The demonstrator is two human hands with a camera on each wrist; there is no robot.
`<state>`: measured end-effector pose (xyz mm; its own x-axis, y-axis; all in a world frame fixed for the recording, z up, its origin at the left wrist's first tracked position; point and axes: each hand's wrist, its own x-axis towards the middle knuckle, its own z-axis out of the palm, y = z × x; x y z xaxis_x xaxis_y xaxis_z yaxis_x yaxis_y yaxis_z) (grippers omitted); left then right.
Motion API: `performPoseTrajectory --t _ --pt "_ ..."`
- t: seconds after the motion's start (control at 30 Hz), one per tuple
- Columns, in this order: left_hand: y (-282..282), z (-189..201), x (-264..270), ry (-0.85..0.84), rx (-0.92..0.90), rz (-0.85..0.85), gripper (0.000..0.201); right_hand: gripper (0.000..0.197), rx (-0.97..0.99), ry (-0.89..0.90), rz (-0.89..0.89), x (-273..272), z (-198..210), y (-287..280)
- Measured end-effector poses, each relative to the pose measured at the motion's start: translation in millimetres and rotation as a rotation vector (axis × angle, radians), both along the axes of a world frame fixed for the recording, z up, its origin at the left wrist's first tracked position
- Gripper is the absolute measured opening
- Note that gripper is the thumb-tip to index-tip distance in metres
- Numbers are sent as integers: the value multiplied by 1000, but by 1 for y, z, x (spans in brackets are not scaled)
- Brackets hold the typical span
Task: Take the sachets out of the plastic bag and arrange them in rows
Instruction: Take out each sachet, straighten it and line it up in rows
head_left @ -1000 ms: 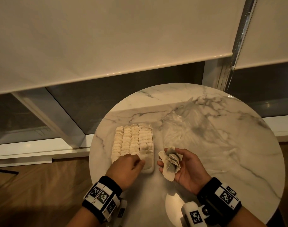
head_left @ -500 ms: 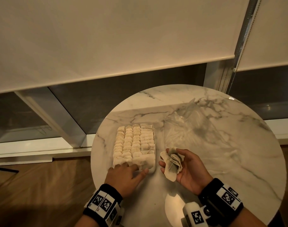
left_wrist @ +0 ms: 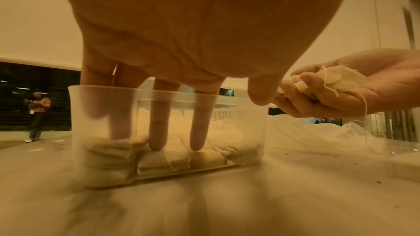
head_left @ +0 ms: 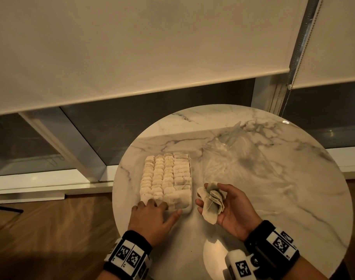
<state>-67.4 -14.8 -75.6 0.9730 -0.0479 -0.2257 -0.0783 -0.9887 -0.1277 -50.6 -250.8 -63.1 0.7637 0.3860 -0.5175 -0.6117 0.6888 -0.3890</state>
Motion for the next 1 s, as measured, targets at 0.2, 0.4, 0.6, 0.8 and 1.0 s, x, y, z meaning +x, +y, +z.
performPoseTrajectory --t 0.2,0.4,0.6,0.8,1.0 --pt "-3 2 0 22 -4 24 77 54 32 22 -19 0 -2 -2" --pt "-4 5 0 52 20 23 79 52 75 23 -21 -1 -2 -2" --pt "-6 16 -2 25 -70 39 80 48 95 -7 -17 -2 -1 -1" --pt "-24 38 -11 -370 -432 -326 30 36 83 -59 -27 -1 -2 6" --pt "-47 32 -17 -513 -429 -717 24 30 113 -112 -5 -4 0 8"
